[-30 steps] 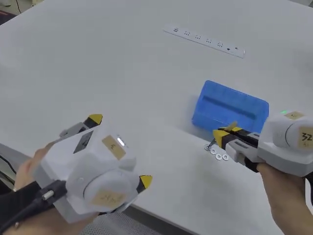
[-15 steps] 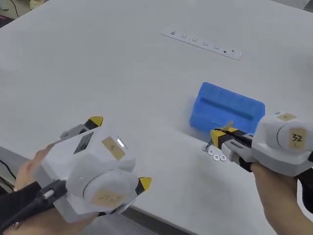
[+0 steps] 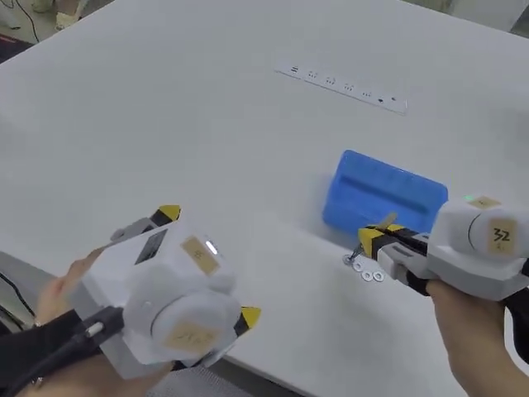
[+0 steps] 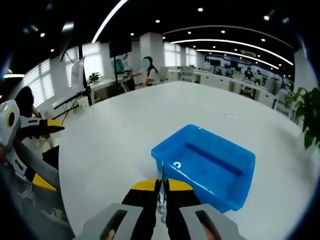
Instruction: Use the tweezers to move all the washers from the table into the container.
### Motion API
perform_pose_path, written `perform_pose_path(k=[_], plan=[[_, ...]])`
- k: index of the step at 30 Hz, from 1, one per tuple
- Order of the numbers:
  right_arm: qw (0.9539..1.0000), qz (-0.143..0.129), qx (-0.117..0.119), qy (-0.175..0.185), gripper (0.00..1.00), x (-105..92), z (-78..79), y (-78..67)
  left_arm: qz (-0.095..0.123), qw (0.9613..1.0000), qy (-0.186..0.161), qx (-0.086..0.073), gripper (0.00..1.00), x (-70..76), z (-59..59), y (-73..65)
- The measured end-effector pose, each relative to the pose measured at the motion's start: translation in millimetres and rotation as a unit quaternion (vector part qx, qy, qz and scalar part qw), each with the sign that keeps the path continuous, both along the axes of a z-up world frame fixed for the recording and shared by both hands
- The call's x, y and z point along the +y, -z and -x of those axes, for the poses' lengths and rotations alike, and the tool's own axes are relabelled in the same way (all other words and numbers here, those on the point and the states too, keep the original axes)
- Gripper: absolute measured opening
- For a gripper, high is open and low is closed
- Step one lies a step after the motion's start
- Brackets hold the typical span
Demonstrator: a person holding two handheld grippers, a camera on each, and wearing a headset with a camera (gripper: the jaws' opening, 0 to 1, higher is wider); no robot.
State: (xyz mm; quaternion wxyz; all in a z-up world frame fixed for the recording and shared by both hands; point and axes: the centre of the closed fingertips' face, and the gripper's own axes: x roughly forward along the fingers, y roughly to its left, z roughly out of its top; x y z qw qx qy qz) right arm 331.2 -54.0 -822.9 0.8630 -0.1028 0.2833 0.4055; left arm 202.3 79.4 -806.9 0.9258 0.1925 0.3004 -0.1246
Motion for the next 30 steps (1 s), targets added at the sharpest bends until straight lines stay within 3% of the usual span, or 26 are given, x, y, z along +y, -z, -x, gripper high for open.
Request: perform_pose_path(k=[4,15,30], plan=[[1.0000,-0.006,0.003,0.005,0.01,-1.1,0.1,-1.4,0.007,1.0000,0.002,-0.006,0.88,-1.6,-0.4,-2.7],[0.9999,-0.015,-0.001,0.003,0.01,0.0,2.8,-13.6,0.003,0.9999,0.008,-0.008,0.88,-2.8,0.4,-3.1],[0.9969,-0.074,0.005,0.029,0.01,-2.1,-3.3,-45.8,-0.001,0.9999,0.015,-0.006,0.87,-4.0,1.3,-2.1]])
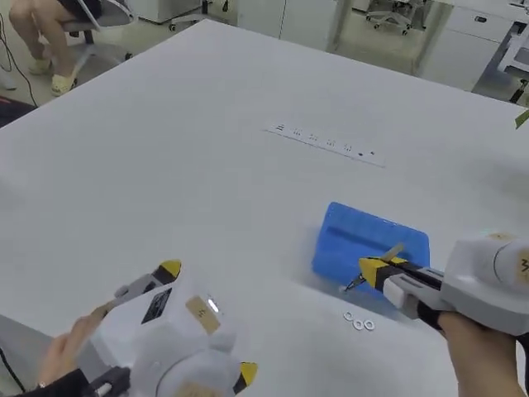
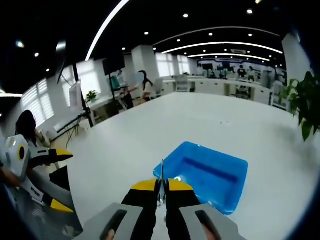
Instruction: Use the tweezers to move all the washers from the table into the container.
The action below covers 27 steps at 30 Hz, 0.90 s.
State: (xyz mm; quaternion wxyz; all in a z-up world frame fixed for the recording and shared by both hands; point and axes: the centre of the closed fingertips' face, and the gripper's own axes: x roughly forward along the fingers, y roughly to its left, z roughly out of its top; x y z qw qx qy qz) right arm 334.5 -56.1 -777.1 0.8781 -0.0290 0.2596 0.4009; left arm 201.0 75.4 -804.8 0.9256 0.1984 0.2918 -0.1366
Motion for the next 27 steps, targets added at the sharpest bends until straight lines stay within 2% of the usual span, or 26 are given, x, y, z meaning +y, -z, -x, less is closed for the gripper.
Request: perform_pose_path(k=[9,27], plan=[[0.9997,-0.005,-0.024,-0.007,0.01,5.4,-4.4,-20.5,-0.003,1.0000,0.000,0.003,0.87,0.5,0.3,1.3],[0.9987,0.001,-0.050,-0.014,0.01,7.5,-13.0,-41.6,-0.007,1.0000,-0.006,0.003,0.86,2.8,0.0,1.6]])
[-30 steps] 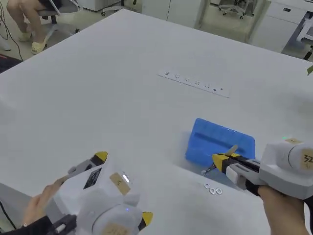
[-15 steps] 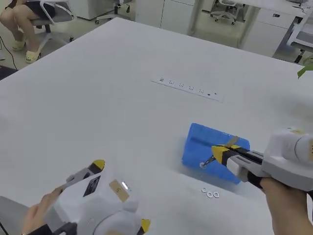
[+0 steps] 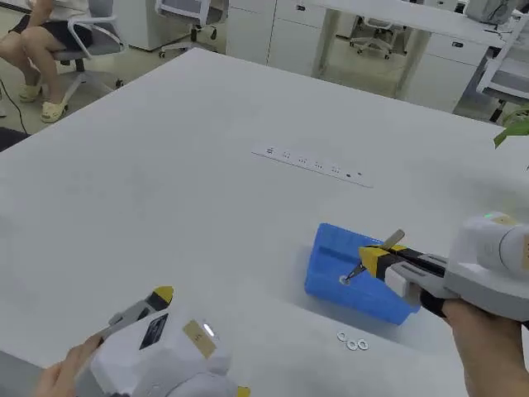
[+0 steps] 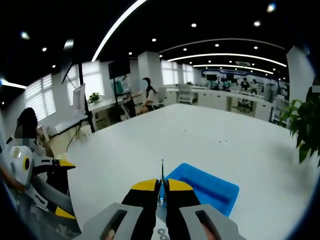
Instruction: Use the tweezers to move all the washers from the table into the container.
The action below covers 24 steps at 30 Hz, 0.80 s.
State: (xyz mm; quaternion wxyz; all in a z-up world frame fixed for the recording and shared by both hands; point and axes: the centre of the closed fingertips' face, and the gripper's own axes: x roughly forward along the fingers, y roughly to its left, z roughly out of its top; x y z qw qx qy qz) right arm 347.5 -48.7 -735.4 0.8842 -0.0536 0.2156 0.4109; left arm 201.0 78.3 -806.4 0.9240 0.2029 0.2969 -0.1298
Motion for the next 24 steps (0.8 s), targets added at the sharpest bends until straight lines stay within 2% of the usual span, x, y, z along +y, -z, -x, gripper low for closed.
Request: perform_pose_path(k=[12,19,24], plan=[[0.9999,0.016,-0.006,-0.002,0.01,2.6,-9.3,3.7,0.000,1.0000,0.000,0.006,0.85,0.5,1.2,2.4],[0.9993,0.037,-0.010,-0.001,0.01,-0.4,-18.7,12.7,0.001,0.9999,-0.007,-0.007,0.84,3.5,-0.5,-2.6],[0.9989,0.047,-0.009,-0.003,0.01,-0.1,-25.1,19.2,0.000,1.0000,-0.006,-0.006,0.83,3.0,-0.1,-2.0]])
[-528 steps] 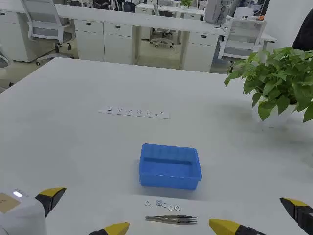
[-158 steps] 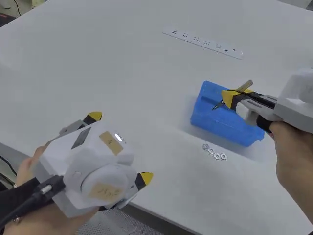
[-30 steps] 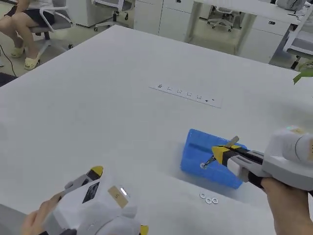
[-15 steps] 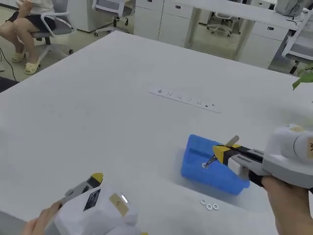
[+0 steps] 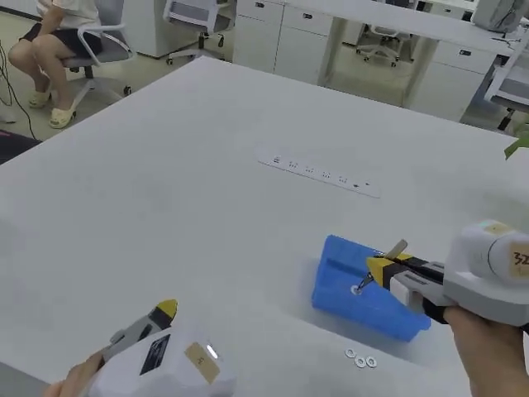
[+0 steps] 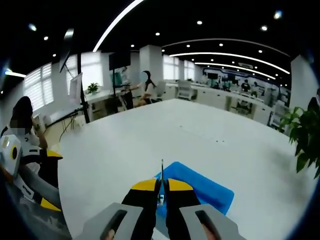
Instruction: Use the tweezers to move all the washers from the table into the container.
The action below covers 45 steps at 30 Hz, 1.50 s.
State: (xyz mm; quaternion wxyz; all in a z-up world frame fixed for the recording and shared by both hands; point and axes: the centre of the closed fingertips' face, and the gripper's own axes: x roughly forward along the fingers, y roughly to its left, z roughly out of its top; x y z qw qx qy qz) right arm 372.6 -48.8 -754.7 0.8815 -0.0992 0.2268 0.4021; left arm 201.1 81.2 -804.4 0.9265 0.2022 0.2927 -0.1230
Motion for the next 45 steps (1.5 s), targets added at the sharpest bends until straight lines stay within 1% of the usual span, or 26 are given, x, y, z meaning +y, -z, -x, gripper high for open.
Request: perform_pose_path(k=[6,8,10,11,14,17,24,27,32,39,45], plan=[[1.0000,0.005,0.004,0.002,0.01,1.3,-10.3,7.8,-0.004,1.0000,0.001,0.003,0.83,0.2,0.7,1.0],[1.0000,0.004,0.005,0.003,0.01,1.8,-12.4,9.0,-0.008,0.9999,-0.002,0.009,0.83,1.5,1.1,3.5],[1.0000,0.004,0.007,0.002,0.02,2.7,-13.7,11.1,-0.009,0.9999,-0.002,0.012,0.83,1.4,1.4,4.4],[1.0000,0.006,0.008,0.002,0.02,3.2,-14.6,13.3,-0.010,0.9998,-0.001,0.016,0.83,1.2,1.8,5.8],[0.9999,0.012,0.010,0.002,0.02,3.7,-17.5,20.6,-0.012,0.9997,0.000,0.019,0.84,1.1,2.2,7.3],[0.9997,0.018,0.018,0.004,0.02,3.9,-21.2,32.1,-0.013,0.9997,0.000,0.023,0.84,1.4,2.4,8.5],[0.9993,0.027,0.026,0.008,0.02,5.1,-27.8,49.1,-0.015,0.9996,0.001,0.025,0.84,1.2,2.9,9.2],[0.9991,0.030,0.028,0.009,0.02,7.2,-25.9,53.5,-0.016,0.9995,0.000,0.027,0.83,1.4,3.0,9.7],[0.9990,0.034,0.027,0.010,0.02,8.3,-28.6,58.7,-0.019,0.9994,0.000,0.030,0.83,1.9,3.4,10.9],[0.9988,0.036,0.030,0.011,0.02,9.5,-31.2,62.2,-0.022,0.9993,0.000,0.032,0.83,2.3,3.6,11.7],[0.9988,0.037,0.032,0.010,0.02,11.4,-25.9,62.0,-0.021,0.9993,-0.004,0.032,0.82,3.7,3.2,11.5]])
